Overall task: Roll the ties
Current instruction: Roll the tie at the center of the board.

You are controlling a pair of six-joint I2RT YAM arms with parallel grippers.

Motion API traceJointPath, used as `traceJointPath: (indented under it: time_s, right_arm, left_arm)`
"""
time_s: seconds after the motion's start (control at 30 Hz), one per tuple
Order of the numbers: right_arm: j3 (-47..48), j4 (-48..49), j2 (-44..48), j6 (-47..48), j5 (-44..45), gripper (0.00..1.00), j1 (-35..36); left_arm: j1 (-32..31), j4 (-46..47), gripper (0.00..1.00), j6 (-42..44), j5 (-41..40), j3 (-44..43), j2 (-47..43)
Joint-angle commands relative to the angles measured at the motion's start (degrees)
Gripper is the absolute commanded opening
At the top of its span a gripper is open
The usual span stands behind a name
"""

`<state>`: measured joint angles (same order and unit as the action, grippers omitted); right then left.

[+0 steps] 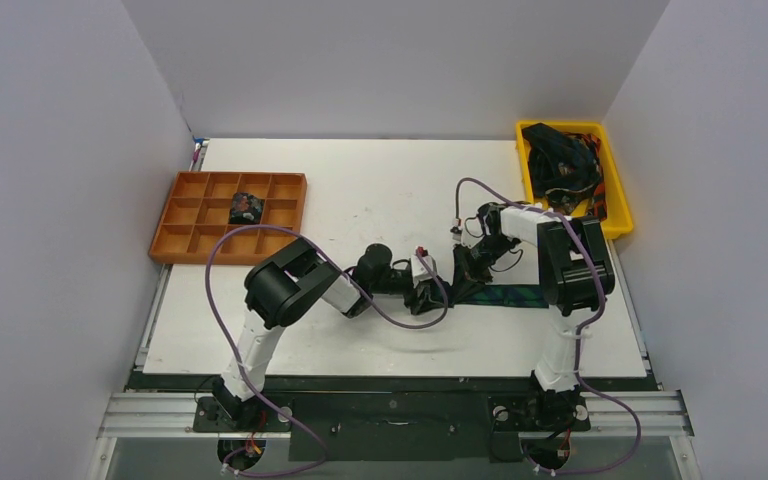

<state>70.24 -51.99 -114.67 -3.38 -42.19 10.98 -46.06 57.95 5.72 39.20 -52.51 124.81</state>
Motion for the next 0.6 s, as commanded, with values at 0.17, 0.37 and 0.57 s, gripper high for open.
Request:
traceJointPath:
  time_s: [0.17,0.37,0.57]
  right_arm:
    - [-1.0,7.6,-1.9,4.7,13.3,0.00,2.0]
    - [-3.4,9.1,3.9,3.4,7.1,0.11,-0.4]
    - [-5.3,4.4,10.1,5.8,-0.7,0.38,-7.3]
  left_arm:
    - [-2.5,-12.7,0.24,6.9,0.1,-6.8,2.0]
    - [-2.4,-37.1,0.13,12.1,-8.2,-9.4,-0.8]
    - [-1.5,-54.4,0.10,16.0,-13.0,-10.5,-3.6]
